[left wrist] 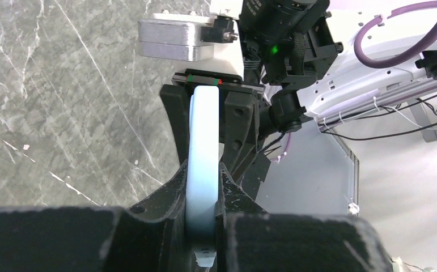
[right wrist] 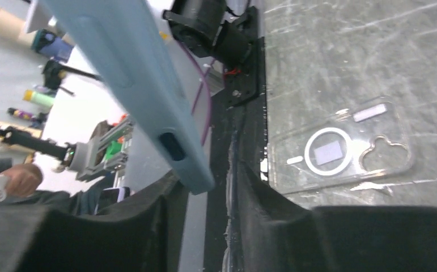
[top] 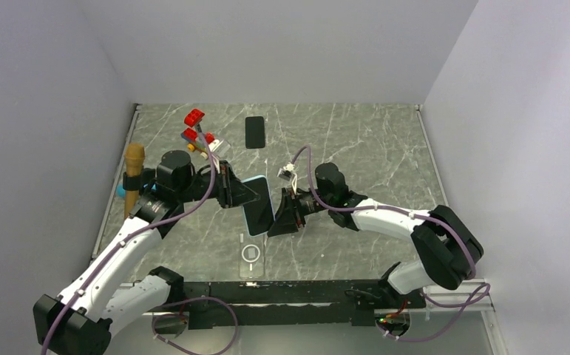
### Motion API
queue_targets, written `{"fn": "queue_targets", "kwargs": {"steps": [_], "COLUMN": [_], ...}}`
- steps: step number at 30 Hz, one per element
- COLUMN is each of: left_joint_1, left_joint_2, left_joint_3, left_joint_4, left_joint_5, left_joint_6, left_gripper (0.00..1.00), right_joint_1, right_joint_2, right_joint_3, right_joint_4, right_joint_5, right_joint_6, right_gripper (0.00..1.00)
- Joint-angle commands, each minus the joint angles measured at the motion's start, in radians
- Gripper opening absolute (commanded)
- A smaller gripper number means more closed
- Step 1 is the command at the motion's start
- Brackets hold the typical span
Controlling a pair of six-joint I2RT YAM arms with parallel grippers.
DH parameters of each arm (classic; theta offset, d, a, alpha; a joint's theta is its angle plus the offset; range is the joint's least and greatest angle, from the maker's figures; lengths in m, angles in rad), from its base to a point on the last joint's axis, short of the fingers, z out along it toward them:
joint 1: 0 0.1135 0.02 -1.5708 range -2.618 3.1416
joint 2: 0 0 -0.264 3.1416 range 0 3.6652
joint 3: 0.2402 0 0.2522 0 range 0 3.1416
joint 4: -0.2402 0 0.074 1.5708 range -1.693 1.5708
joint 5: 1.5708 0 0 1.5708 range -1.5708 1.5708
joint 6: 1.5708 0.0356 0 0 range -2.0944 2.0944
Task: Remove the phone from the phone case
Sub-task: Remove the phone case from the phone.
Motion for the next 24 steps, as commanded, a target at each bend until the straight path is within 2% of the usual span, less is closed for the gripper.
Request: {"fn": "queue_targets", "kwargs": {"steps": [1, 3, 5, 6, 10, 16, 19, 21, 24], "left_joint_1": [0.012, 0.019, 0.025, 0.027, 0.031, 0.031, 0.030, 0.029, 0.026], "left_joint_2": [-0.027, -0.027, -0.018, -0.011, 0.023, 0.098, 0.145, 0.159, 0.161], "left_joint_3": [-0.016, -0.026, -0.033, -0.035, -0.070, -0.193, -0.261, -0.286, -0.310], "left_joint_4": [0.164, 0.211, 0.242, 0.253, 0.363, 0.807, 1.102, 1.196, 1.233], "left_joint_5": [0.118, 0.143, 0.172, 0.185, 0.258, 0.326, 0.315, 0.307, 0.295], "left_joint_6": [-0.110, -0.148, -0.212, -0.246, -0.411, -0.738, -0.931, -0.991, -1.018], "left_gripper": [0.00, 0.00, 0.00, 0.00, 0.00, 0.00, 0.00, 0.00, 0.00], "right_joint_1": [-0.004, -0.004, -0.003, -0.001, 0.053, 0.116, 0.153, 0.163, 0.170], "right_joint_2": [0.013, 0.007, -0.011, -0.026, -0.122, -0.153, -0.165, -0.167, -0.169], "right_joint_3": [0.013, -0.008, -0.026, -0.030, 0.000, 0.110, 0.172, 0.205, 0.251], "right_joint_4": [0.218, 0.280, 0.308, 0.290, 0.062, -0.078, -0.157, -0.191, -0.235], "right_joint_5": [-0.090, -0.106, -0.100, -0.083, 0.078, 0.147, 0.221, 0.257, 0.306], "right_joint_6": [0.072, 0.085, 0.064, 0.030, -0.217, -0.398, -0.494, -0.549, -0.626], "right_gripper": [0.32, 0.22, 0.04, 0.00, 0.00, 0.00, 0.00, 0.00, 0.00]}}
